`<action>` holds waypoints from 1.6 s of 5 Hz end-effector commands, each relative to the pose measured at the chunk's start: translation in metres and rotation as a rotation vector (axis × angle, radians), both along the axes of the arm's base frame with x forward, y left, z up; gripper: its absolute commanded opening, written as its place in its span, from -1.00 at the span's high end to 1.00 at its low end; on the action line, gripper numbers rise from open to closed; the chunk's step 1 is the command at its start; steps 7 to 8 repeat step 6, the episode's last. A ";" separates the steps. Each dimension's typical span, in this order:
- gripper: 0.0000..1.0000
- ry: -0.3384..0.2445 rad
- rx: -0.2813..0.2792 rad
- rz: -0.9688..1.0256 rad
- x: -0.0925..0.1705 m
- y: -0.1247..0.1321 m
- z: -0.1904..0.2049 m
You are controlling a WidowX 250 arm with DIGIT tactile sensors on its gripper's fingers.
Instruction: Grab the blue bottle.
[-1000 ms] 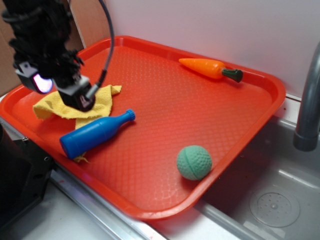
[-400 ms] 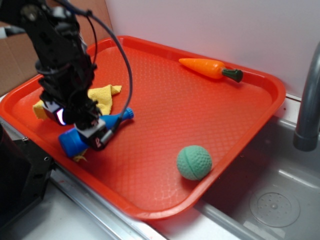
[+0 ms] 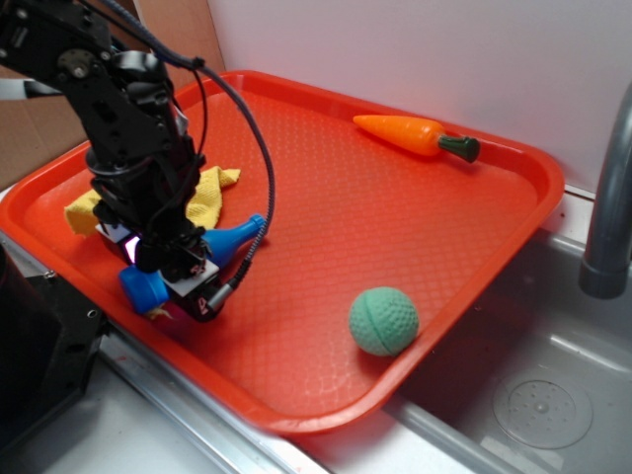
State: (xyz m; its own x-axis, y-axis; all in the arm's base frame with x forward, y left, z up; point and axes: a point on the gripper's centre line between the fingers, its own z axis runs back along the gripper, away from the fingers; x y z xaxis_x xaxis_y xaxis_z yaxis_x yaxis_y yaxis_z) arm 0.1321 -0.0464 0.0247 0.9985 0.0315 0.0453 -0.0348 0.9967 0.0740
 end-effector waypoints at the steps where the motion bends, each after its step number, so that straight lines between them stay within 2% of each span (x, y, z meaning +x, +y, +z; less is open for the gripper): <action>1: 1.00 -0.033 -0.015 0.046 0.012 0.004 0.024; 3: 1.00 -0.087 -0.063 0.146 0.034 0.021 0.102; 5: 1.00 -0.116 -0.120 0.233 0.036 0.044 0.163; 6: 1.00 -0.077 -0.127 0.216 0.038 0.054 0.178; 8: 1.00 -0.077 -0.127 0.216 0.038 0.054 0.178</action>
